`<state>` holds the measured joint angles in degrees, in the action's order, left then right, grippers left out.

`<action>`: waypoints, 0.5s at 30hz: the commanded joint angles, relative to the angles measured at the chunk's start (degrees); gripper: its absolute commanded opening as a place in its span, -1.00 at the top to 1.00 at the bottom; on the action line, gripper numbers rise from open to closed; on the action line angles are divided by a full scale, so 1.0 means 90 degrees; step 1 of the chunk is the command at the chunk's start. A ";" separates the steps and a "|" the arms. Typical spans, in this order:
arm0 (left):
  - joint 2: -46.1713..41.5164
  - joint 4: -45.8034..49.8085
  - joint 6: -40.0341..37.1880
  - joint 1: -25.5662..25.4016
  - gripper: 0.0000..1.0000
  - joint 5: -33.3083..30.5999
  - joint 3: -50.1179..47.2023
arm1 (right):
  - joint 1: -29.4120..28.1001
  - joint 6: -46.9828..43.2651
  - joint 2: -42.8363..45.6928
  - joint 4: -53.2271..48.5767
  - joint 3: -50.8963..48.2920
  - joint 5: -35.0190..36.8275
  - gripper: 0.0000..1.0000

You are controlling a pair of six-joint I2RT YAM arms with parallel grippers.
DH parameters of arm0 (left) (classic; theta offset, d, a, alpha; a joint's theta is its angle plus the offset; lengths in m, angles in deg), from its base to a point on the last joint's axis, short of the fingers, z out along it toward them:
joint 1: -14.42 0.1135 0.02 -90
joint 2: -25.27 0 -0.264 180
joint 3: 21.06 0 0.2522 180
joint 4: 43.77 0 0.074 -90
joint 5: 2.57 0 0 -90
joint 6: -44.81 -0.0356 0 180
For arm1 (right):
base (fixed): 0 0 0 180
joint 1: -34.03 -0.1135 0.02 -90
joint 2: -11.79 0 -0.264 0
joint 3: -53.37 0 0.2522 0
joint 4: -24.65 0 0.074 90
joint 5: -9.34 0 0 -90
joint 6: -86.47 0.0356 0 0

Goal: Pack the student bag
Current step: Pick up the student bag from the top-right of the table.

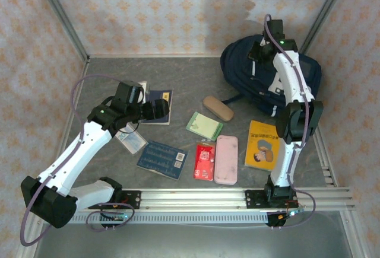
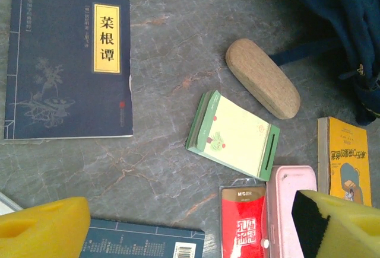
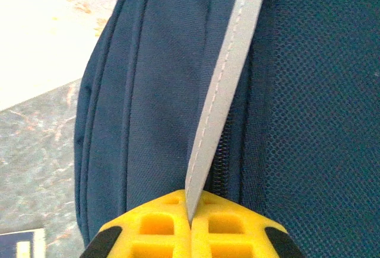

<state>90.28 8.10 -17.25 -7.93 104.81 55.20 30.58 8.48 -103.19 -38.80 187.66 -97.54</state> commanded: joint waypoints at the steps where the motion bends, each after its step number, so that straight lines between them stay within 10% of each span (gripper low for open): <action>1: -0.0077 -0.0126 -0.0219 0.0006 -0.75 -0.0008 -0.0051 | -0.0214 0.0416 0.0767 0.0169 -0.0013 -0.0550 1.00; 15: 0.0179 -0.0045 -0.0356 -0.0329 -0.62 -0.0149 0.0001 | -0.0480 -0.0080 0.1809 0.0629 -0.0973 -0.0919 1.00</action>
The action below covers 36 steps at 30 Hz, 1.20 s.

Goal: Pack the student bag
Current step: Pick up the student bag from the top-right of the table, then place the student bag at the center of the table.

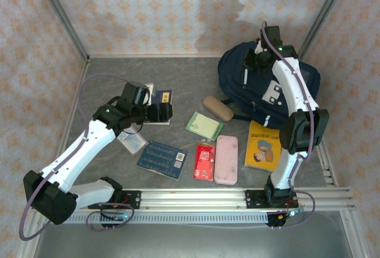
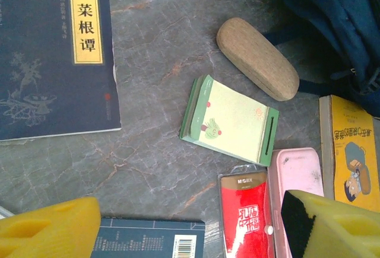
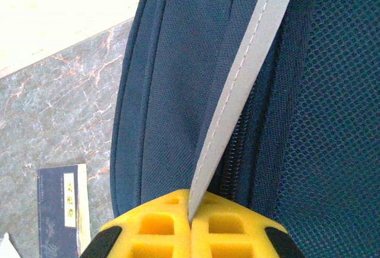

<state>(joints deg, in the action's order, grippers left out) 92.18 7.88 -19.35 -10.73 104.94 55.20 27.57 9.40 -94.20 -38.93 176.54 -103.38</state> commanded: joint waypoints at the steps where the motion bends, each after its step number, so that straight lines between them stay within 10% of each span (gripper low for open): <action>1: -0.0042 -0.0020 -0.0133 -0.0025 -0.62 -0.0169 -0.0010 | -0.0144 -0.0171 0.0853 0.0642 0.0406 -0.0081 1.00; 14: -0.0096 0.0038 -0.0165 -0.0028 -0.63 -0.0309 0.0007 | -0.0078 0.0010 0.0334 0.0645 0.2488 0.0065 1.00; 25: -0.0101 0.0044 -0.0250 -0.0028 -0.64 -0.0347 0.0063 | -0.0489 -0.0408 0.0852 0.0474 0.1442 -0.0979 1.00; 36: 0.0006 -0.0083 -0.0334 -0.0226 -0.64 -0.0132 0.0040 | -0.1361 -0.0801 0.0233 -0.0157 0.1639 -0.0325 1.00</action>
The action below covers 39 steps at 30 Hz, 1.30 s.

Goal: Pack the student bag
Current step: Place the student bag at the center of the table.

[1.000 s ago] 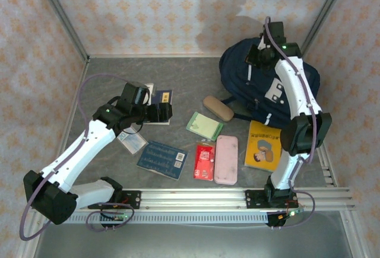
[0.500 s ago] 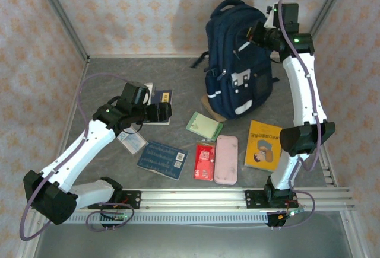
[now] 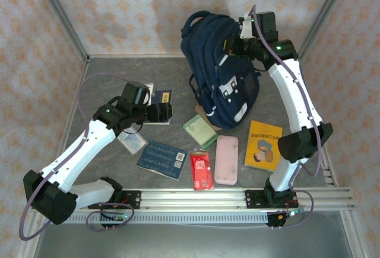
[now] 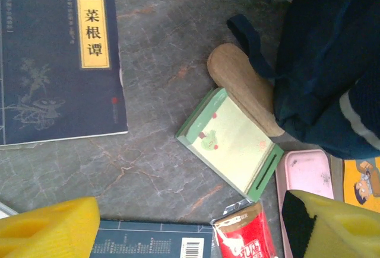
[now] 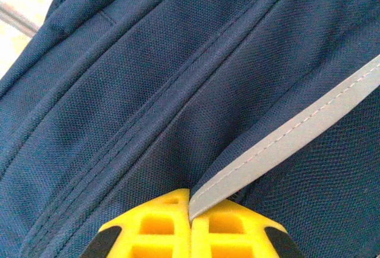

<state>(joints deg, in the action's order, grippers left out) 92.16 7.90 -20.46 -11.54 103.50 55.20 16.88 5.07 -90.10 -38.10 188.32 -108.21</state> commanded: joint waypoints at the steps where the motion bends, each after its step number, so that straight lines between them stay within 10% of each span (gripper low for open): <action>1: 0.0002 -0.0062 -0.0228 -0.0186 -0.64 -0.0027 0.0055 | -0.0260 -0.0331 -0.0334 -0.0299 0.0409 0.0337 1.00; 16: 0.0214 -0.0469 -0.0267 -0.0429 -0.43 -0.0439 -0.0203 | -0.1141 -0.0467 -0.2494 -0.1169 0.2180 0.0691 1.00; 27: 0.0243 -0.0618 -0.0264 -0.0788 -0.31 -0.1007 -0.0415 | -0.1327 -0.0509 -0.2415 -0.1604 0.1334 0.1066 1.00; 33: 0.0521 -0.0404 -0.0228 -0.0791 -0.32 -0.0820 -0.0243 | -0.1332 -0.0213 -0.2227 -0.1662 0.1223 0.1610 -0.18; 39: 0.0293 -0.0491 -0.0275 -0.0793 -0.34 -0.0859 -0.0414 | -0.1337 0.0310 -0.0971 -0.0154 -0.1195 0.1752 -0.35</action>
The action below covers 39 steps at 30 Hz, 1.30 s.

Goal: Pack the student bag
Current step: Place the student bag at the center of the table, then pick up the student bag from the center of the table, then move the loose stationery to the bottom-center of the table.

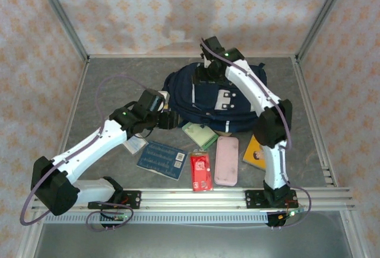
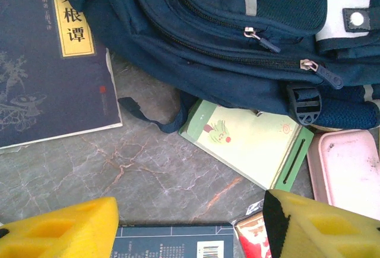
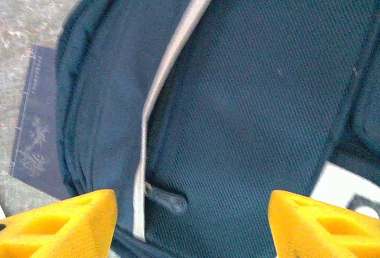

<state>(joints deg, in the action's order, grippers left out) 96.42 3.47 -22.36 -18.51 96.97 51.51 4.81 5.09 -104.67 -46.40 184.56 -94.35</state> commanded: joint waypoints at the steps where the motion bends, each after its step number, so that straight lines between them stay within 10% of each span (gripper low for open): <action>1: -0.0196 -0.0008 -0.0073 -0.0014 -0.34 -0.0127 -0.0027 | 0.0003 0.0389 0.0837 0.1142 -0.1258 0.0082 -0.37; 16: -0.0132 -0.0132 -0.0003 -0.0014 -0.33 0.0037 -0.0138 | -0.0104 0.1077 -0.0481 0.2297 -0.1260 -0.1236 -0.03; 23: 0.0173 -0.0339 0.0210 -0.0060 -0.17 0.0287 -0.0146 | -0.0182 0.0928 -0.0651 0.2383 -0.1133 -0.1214 0.83; 39: 0.3475 0.0040 -0.0604 -0.2611 0.70 0.1699 0.0983 | 0.0062 0.0479 -0.0584 0.1642 -0.0619 -0.0626 1.00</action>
<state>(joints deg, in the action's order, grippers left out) 125.14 0.49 -25.14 -40.36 110.12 57.45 4.29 10.71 -111.08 -30.56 176.23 -102.68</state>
